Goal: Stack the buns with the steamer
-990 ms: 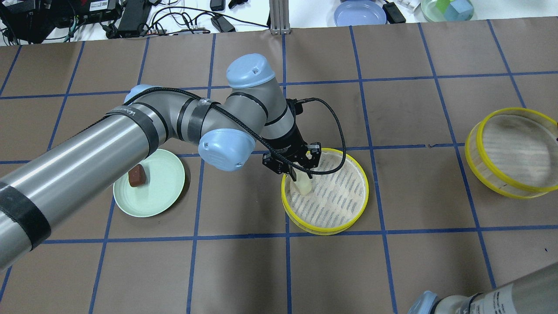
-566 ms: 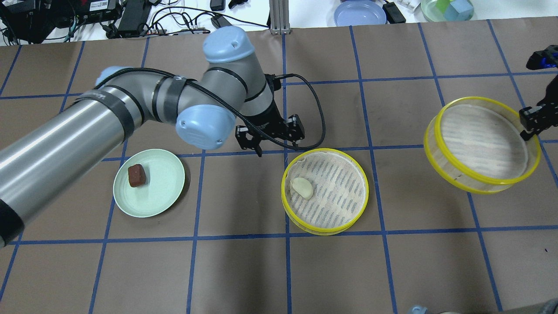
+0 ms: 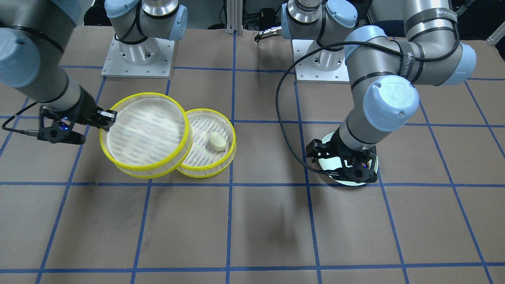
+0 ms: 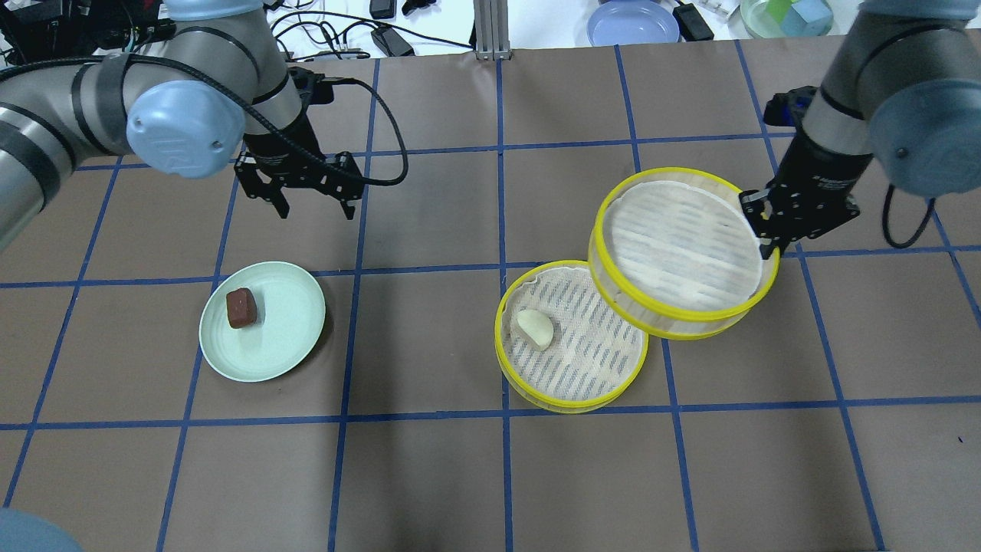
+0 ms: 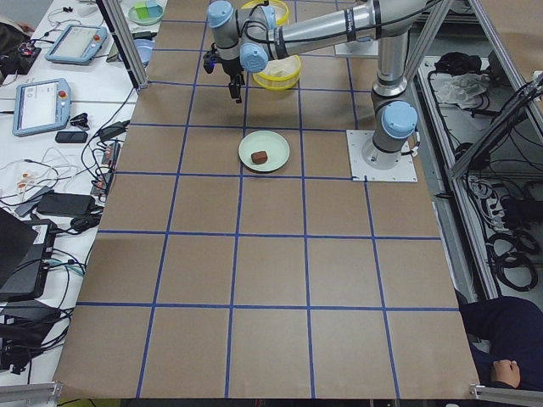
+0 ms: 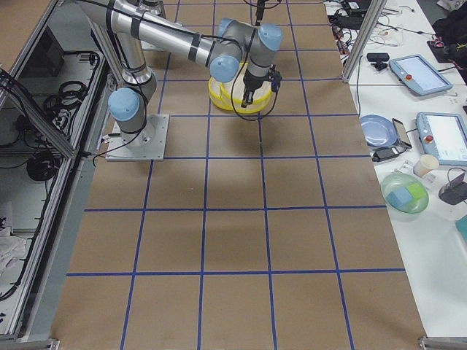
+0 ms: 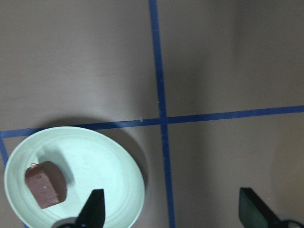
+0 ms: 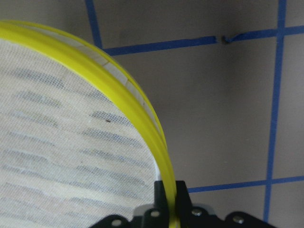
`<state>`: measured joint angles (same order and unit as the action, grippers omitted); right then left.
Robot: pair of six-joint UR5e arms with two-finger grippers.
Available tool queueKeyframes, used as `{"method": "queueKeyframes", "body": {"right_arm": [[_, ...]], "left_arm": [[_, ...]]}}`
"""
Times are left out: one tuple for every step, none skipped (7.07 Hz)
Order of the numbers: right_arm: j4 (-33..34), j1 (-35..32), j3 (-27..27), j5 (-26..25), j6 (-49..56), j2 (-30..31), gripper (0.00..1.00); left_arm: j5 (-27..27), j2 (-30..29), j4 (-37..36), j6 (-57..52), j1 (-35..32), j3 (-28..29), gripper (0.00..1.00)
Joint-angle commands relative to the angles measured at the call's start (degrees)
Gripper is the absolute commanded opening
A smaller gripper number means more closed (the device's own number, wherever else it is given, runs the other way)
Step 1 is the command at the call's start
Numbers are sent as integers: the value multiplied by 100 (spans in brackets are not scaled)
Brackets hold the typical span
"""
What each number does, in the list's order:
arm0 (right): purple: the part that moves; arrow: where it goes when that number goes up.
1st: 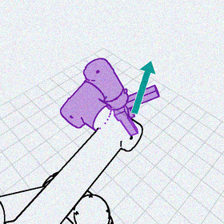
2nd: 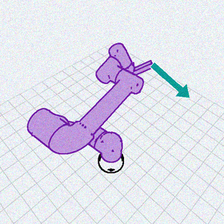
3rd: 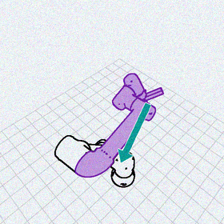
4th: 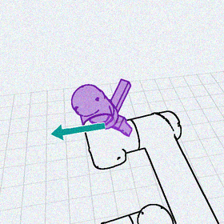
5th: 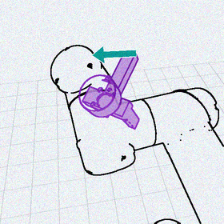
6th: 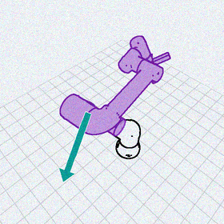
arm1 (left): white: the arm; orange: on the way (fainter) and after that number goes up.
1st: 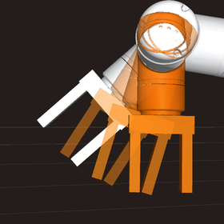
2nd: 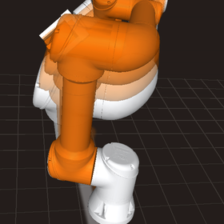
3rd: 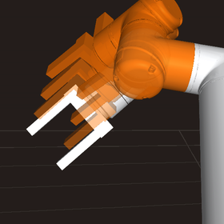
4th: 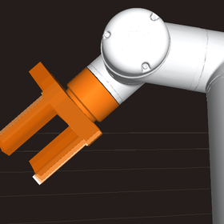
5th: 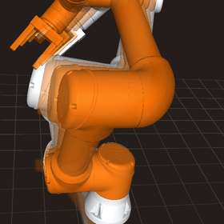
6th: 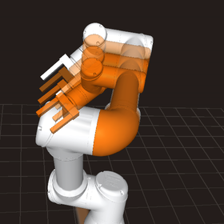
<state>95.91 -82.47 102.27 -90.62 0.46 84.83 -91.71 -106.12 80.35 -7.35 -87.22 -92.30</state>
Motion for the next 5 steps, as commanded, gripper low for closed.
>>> {"method": "queueKeyframes", "body": {"right_arm": [[470,-874,213,62,-1090,-54,0],[995,-1068,650,36,-1084,24,0],[1226,-1122,915,61,-1057,51,0],[1211,-1140,935,18,-918,60,0],[1211,-1175,970,-52,-847,60,0]], "left_arm": [[-137,-84,-1,-756,713,-322,100],[-128,-224,-28,-628,872,-585,100],[-128,-269,-37,-566,952,-814,100],[-136,-321,-37,-574,1083,-877,100],[-189,-392,-37,-601,1302,-878,100]]}}
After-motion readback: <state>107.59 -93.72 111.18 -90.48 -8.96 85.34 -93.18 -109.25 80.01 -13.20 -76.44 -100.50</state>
